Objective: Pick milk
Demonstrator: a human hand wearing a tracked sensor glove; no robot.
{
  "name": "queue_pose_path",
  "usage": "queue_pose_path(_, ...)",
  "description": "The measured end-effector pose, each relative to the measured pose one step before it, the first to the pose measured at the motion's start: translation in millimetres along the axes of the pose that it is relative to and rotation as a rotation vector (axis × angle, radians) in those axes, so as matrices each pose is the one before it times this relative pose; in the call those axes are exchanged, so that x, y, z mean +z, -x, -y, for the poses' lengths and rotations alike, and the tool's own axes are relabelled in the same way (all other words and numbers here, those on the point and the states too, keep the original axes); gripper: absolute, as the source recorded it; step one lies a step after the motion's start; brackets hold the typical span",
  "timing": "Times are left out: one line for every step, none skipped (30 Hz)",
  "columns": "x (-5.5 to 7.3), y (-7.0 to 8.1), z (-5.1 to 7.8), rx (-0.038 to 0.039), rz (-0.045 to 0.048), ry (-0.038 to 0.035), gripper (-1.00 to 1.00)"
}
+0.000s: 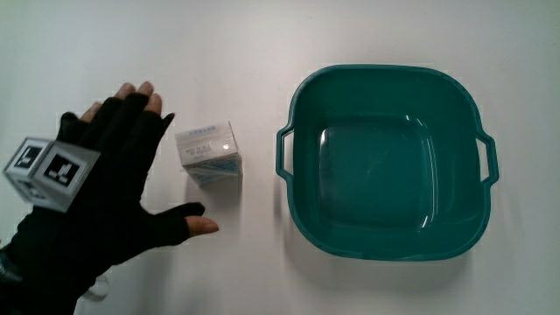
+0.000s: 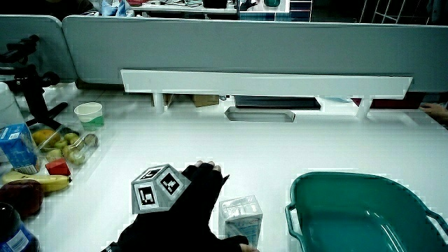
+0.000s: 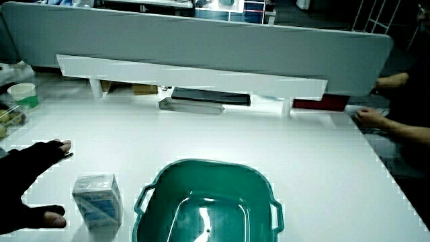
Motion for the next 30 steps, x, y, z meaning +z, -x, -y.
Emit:
queue_pose_path(0.09,-0.19,0.31,-0.00133,0.00059,-0.00849,0.72)
queue_pose_path(-0.27,0.62,-0.33,-0.00477,-0.00142,-0.00766,0.75)
queue_pose_path(0.02,0.19,-0.07,-0.0063,-0.00179,-0.00474,0.78)
queue_pose_path(0.22,0.3,0.39,-0.00109,0.00696,-0.00382,0.81)
queue_pose_path(0.73,-0.91,0.85,0.0023,-0.01005,-0.00525,0.83)
queue_pose_path(-0.43,0.58,-0.57,-0.0092,0.00058,-0.00355,0.86)
queue_pose_path(0.29,-0.25,0.18,-0.00182,0.00439,-0.00022,0.89)
queue_pose_path(0.23,-0.23,0.06,-0.00469,-0.00668,0.00124,0.92)
queue_pose_path(0.31,0.05,0.31,-0.0016,-0.00946,-0.00939,0.94)
queue_pose_path(0.37,0.02,0.55,-0.00089,0.00472,-0.00228,0.97)
queue_pose_path(0.82,-0.63,0.77,-0.0037,-0.00636,-0.00652,1.0)
queue_pose_path(0.2,0.94,-0.24,-0.00772,-0.00238,-0.00483,1.0)
queue_pose_path(-0.11,2.16,-1.16,-0.01765,-0.00447,-0.0133,1.0)
queue_pose_path(2.57,-1.1,1.13,-0.00452,0.00278,-0.00815,1.0)
queue_pose_path(2.24,-0.68,1.34,-0.00528,0.01233,-0.00868,1.0)
queue_pose_path(-0.35,4.71,-2.54,-0.08494,-0.05002,-0.05487,1.0)
queue_pose_path(4.39,-1.77,1.31,-0.02447,-0.02664,-0.01535,1.0)
queue_pose_path(6.67,-5.47,3.29,0.01589,-0.01173,-0.01315,1.0)
queue_pose_path(5.25,-3.57,2.25,-0.0028,0.01396,-0.00222,1.0)
queue_pose_path(3.48,-1.75,1.03,-0.03383,0.00636,-0.01404,1.0)
queue_pose_path(7.11,-6.61,3.39,0.04218,-0.01638,0.00005,1.0)
queue_pose_path(5.82,-5.7,2.89,0.02091,0.02277,0.00926,1.0)
queue_pose_path(3.76,-3.52,1.65,-0.00332,-0.00163,-0.0062,1.0)
queue_pose_path(4.67,-4.75,2.08,0.00973,0.0041,0.00327,1.0)
queue_pose_path(3.86,-4.24,1.68,-0.00716,-0.00478,-0.01154,1.0)
queue_pose_path(2.76,-3.05,1.22,0.01598,0.01489,0.00335,1.0)
queue_pose_path(3.47,-4.25,0.93,-0.00599,-0.01278,-0.00364,1.0)
queue_pose_path(2.73,-3.46,0.51,-0.0102,-0.00375,-0.01131,1.0)
queue_pose_path(2.71,-3.67,0.32,-0.00867,-0.00524,0.00002,1.0)
queue_pose_path(1.37,-2.71,0.0,-0.00579,0.02736,-0.00359,1.0)
